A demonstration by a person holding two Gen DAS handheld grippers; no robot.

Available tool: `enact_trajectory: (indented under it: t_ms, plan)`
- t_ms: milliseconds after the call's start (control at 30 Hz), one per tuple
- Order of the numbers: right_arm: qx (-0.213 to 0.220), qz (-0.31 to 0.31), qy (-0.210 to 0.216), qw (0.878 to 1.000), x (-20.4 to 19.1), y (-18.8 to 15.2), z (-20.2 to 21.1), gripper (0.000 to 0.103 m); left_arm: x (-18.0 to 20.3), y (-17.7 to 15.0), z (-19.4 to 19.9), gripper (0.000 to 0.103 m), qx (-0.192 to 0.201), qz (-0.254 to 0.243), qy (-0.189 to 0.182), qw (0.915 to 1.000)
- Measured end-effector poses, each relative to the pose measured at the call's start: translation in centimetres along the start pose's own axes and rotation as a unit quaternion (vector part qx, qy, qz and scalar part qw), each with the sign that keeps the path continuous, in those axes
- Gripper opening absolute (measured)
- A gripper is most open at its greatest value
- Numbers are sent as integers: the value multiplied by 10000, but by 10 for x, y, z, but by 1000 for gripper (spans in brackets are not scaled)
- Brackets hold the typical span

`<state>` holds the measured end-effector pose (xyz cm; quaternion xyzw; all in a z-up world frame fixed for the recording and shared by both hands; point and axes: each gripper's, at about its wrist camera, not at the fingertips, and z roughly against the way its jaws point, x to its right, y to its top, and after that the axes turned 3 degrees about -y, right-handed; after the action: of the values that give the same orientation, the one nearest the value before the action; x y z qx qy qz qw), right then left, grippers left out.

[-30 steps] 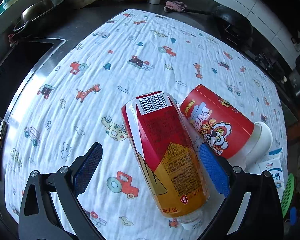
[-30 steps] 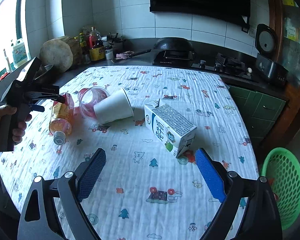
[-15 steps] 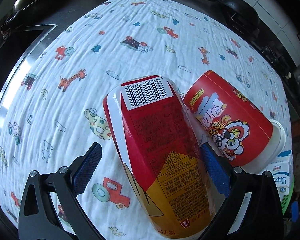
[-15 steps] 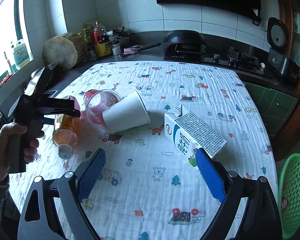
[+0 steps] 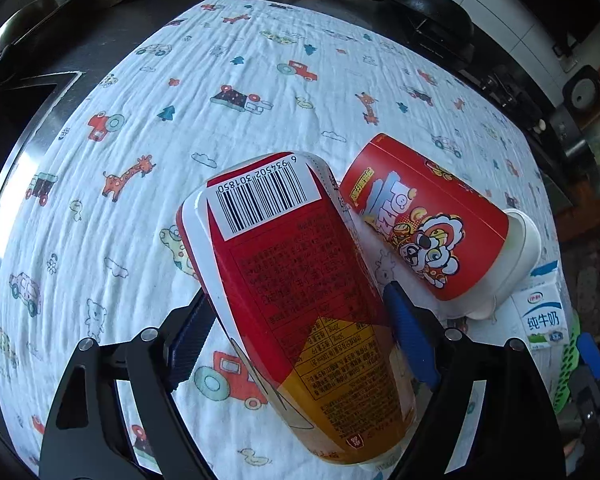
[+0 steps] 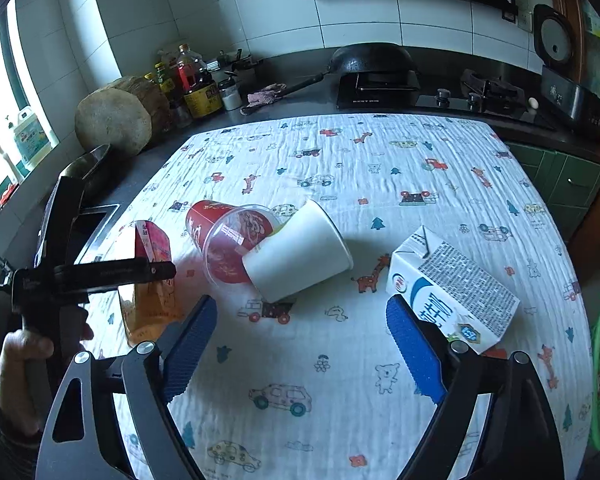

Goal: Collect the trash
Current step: 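Grasp the red-and-yellow drink carton with the left tool while the right tool grasps the white paper cup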

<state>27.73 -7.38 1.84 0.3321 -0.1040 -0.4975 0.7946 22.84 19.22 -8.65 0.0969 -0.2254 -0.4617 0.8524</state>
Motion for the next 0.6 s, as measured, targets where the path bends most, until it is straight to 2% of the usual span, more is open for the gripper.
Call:
enact_trajectory:
  t_ms: [200,367,600]
  plan:
    - [-256,-689,11,9973,-9,19,-26,73,-6,-1,5,81,-62,-228,-181,9996]
    - [-460,-1360,-99,9896,-3,28,-48,70,-6,1,0,81,-172,-389,-156,9990]
    - [-612,-1969,-136,9784,7,31,-70,68,-12,0,-8,81,-347,-259,-259,9987]
